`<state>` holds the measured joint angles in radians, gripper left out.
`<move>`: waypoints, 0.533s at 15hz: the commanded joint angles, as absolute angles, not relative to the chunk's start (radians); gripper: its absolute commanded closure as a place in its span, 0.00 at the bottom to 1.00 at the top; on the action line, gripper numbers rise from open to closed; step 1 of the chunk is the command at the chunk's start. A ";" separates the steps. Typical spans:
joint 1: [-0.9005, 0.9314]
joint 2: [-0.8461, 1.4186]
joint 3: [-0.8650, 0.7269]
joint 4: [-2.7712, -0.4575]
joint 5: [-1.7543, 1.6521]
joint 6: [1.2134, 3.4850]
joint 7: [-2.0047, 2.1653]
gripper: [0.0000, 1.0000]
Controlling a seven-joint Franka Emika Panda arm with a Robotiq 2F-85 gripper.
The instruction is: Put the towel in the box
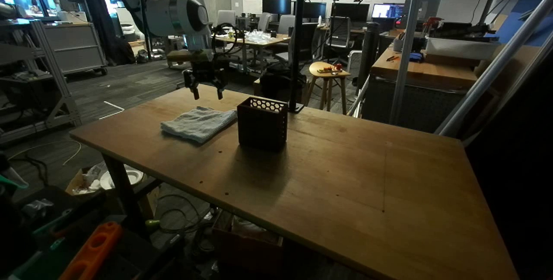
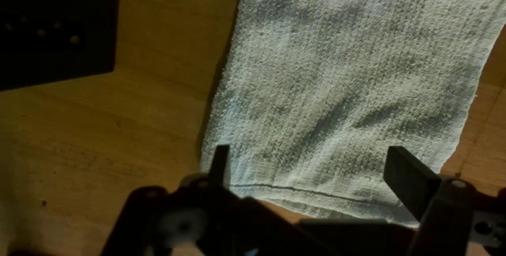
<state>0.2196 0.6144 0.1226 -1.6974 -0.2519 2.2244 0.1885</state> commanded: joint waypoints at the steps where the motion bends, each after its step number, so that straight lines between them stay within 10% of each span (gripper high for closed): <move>1: 0.252 0.693 0.113 -1.628 -0.230 2.257 0.157 0.00; 8: 0.279 0.779 0.122 -1.615 -0.219 2.308 0.115 0.00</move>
